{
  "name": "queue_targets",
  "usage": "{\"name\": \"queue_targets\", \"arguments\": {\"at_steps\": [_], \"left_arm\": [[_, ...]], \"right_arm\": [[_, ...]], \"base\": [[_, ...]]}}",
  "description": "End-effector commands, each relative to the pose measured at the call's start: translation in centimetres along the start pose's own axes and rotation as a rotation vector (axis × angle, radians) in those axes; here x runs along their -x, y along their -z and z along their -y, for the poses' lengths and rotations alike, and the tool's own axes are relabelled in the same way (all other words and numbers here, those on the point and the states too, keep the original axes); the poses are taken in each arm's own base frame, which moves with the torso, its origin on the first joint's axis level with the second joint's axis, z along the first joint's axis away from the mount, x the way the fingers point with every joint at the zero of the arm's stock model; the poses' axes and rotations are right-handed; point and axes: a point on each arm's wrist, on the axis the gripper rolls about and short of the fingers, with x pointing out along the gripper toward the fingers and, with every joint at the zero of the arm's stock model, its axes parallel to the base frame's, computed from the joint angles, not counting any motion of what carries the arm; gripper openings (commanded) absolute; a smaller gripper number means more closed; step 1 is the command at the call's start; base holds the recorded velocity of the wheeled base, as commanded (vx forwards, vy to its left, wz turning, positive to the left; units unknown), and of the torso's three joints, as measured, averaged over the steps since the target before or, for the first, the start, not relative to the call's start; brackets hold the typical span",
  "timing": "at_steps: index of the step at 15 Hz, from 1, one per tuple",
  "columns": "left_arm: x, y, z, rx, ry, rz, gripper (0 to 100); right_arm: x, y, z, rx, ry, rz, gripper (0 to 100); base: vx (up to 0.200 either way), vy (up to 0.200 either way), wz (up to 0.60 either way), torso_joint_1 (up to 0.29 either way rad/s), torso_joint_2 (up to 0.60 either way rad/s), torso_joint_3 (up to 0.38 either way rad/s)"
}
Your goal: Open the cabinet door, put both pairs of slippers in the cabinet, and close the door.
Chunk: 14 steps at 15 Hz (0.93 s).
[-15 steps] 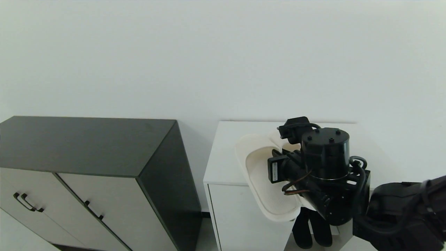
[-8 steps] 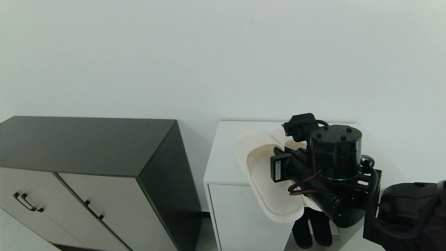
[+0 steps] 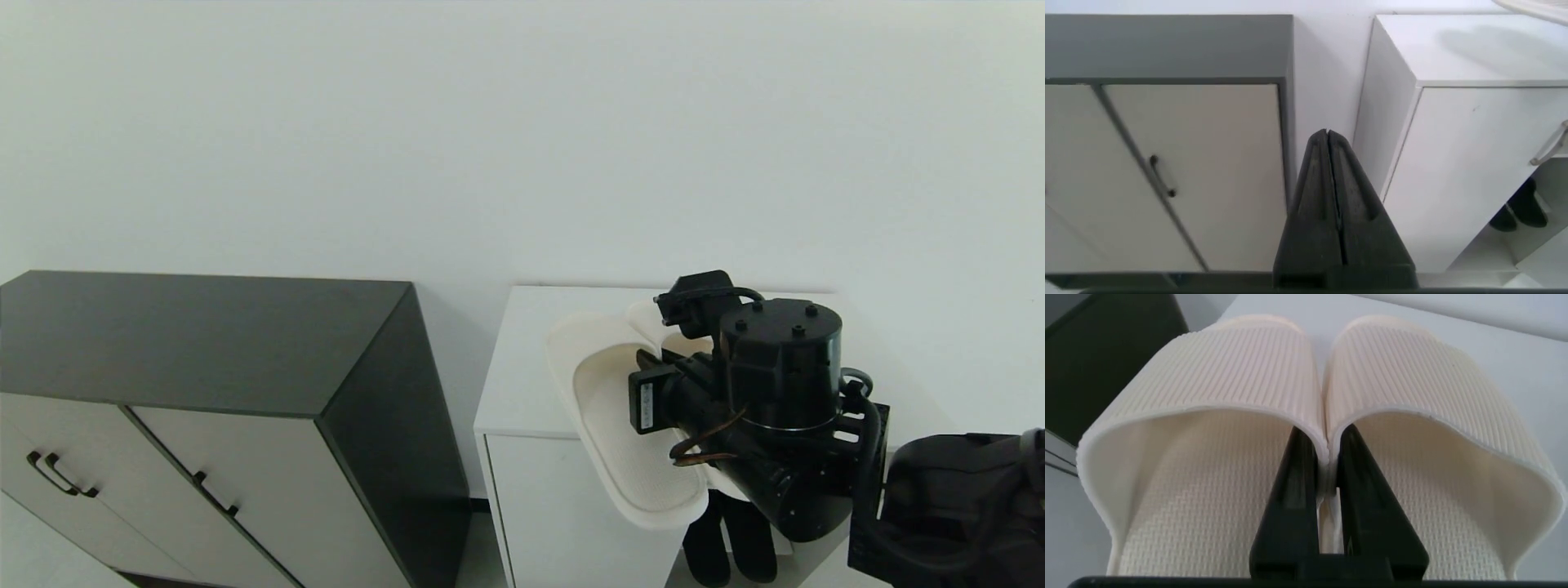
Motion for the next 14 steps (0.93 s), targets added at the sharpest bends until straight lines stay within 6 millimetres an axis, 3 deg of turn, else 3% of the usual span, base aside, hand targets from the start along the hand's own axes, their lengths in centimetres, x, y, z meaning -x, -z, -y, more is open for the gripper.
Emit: {"name": "queue_targets", "arguments": {"at_steps": [1,11,14], "left_arm": [[-0.01,-0.01,0.00,0.000,-0.001,-0.001,0],[-0.01,-0.01,0.00,0.001,-0.001,-0.001,0],[-0.01,-0.01,0.00,0.001,-0.001,-0.001,0]], "right_arm": [[-0.21,0.26,-0.04,0.004,0.003,-0.007,0],[-0.18,0.17,-0.04,0.002,0.004,-0.004,0],[-0.15,0.17,-0.01,0.002,0.003,-0.004,0]], "base": [[0.000,-0.200,0.00,0.002,0.01,0.007],[0.000,-0.200,0.00,0.002,0.00,0.001],[0.000,0.000,0.00,0.000,0.00,0.000]]}}
